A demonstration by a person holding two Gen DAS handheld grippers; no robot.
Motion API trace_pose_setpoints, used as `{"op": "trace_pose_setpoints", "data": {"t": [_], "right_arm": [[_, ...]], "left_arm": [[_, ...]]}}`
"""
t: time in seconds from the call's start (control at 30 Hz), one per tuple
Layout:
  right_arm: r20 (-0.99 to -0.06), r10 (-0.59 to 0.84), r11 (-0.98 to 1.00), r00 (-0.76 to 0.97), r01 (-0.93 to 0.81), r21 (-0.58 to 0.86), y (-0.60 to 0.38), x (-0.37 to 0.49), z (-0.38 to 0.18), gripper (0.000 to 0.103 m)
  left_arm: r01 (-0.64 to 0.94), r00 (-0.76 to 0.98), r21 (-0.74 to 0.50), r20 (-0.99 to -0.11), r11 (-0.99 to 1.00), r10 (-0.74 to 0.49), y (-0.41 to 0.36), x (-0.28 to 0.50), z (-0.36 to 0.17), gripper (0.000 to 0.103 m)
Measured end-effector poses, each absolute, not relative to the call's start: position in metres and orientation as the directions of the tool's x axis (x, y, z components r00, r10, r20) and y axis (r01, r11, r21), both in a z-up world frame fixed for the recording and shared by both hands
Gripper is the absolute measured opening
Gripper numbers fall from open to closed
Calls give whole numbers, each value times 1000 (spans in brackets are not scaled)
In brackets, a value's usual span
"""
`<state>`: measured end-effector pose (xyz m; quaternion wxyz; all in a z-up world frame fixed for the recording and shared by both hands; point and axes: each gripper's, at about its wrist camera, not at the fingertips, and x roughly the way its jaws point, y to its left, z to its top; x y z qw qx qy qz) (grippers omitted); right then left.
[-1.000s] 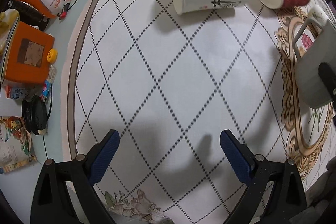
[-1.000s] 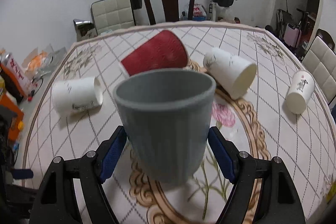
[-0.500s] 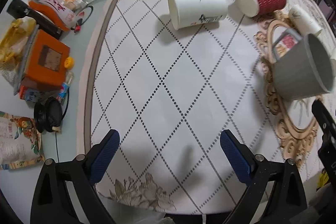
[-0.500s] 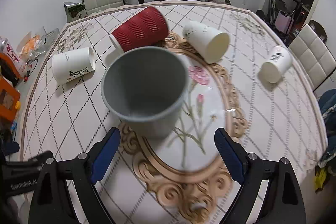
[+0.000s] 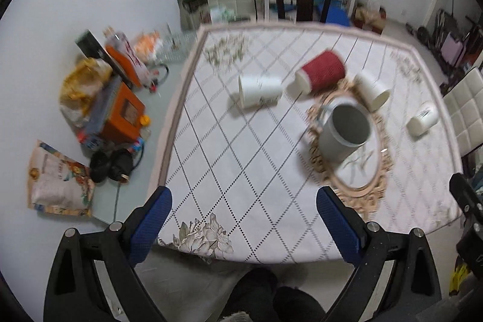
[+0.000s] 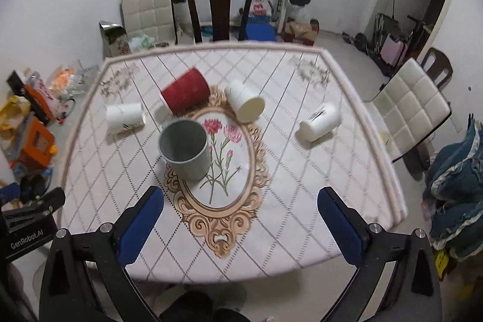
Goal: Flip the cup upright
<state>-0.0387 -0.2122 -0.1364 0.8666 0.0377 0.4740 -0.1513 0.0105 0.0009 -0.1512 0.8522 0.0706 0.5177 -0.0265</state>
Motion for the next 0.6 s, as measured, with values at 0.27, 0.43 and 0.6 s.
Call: {"op": "trace_pose_setpoints", "data": {"t": [0.27, 0.43, 0.6], "right_arm": [[-797, -208, 961, 568, 271, -57, -219, -88, -52, 103], [-775, -212, 962, 595, 268, -57, -221, -115, -17, 103], [-768, -211, 962, 605, 269, -52, -223, -129, -3, 103]], "left_arm": [[126, 550, 62, -835, 990, -18, -9, -37, -84, 98], [139, 560, 43, -827, 989, -43, -13, -54, -66, 98], [133, 579, 42, -814, 990, -43, -11, -67, -55, 98]]}}
